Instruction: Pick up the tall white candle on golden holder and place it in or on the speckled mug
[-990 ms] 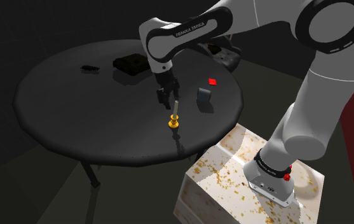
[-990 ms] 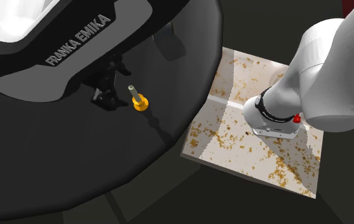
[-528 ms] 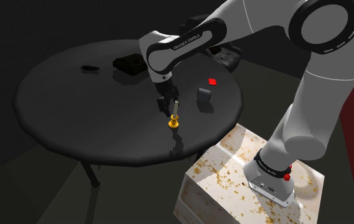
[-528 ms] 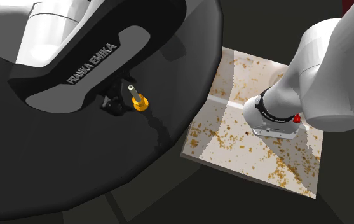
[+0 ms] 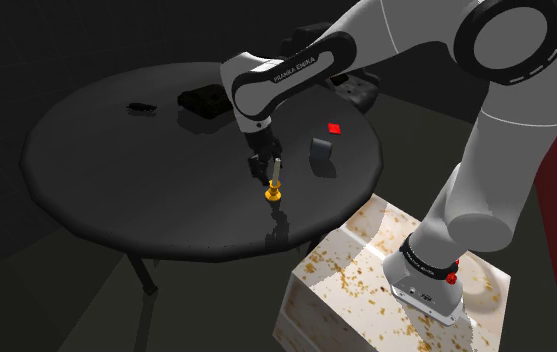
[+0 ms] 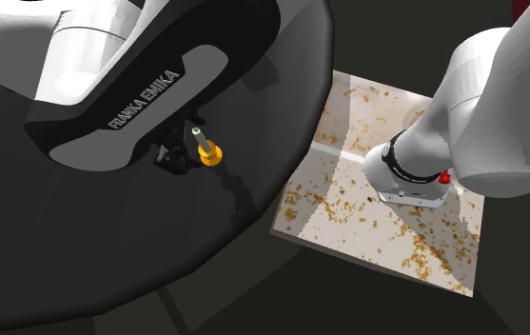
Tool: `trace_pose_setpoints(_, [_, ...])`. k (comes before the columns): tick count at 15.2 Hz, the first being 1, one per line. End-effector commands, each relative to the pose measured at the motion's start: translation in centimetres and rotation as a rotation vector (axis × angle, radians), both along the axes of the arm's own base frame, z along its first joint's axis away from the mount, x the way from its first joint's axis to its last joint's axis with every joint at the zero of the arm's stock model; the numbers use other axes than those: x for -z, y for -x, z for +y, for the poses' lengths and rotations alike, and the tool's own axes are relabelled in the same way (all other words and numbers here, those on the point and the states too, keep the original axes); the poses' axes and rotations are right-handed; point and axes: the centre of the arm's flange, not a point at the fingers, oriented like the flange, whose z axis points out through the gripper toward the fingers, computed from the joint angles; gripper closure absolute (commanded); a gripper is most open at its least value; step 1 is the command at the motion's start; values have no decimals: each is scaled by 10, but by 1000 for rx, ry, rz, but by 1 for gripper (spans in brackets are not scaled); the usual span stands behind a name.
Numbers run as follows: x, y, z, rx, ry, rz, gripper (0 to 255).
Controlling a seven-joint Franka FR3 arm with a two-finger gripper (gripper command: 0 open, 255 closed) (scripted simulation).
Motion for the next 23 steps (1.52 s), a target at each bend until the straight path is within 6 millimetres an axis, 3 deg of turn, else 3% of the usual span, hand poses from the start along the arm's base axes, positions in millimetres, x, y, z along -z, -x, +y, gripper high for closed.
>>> trace_pose_setpoints(1, [0,0,0,0,0,0,255])
trace_pose_setpoints(10, [0,0,0,0,0,0,255])
trace_pose_setpoints(23, [-69,0,0,0,0,0,255])
